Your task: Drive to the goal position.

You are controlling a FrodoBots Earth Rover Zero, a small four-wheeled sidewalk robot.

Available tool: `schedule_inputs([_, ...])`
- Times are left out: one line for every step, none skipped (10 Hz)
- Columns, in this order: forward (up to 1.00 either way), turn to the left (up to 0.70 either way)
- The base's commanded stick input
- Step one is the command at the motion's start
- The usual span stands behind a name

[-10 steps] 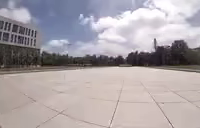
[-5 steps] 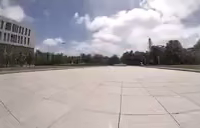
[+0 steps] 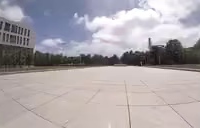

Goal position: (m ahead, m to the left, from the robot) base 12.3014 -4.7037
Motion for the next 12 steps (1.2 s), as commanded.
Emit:
schedule_inputs([1.0, 0.0])
schedule_inputs([1.0, -0.05])
schedule_inputs([1.0, 0.0])
schedule_inputs([1.0, -0.07])
schedule_inputs([1.0, -0.14])
schedule_inputs([1.0, -0.02])
schedule_inputs([1.0, -0.04])
schedule_inputs([1.0, -0.14])
schedule_inputs([1.0, 0.0])
schedule_inputs([1.0, -0.16])
schedule_inputs([1.0, -0.04])
schedule_inputs([1.0, -0.06])
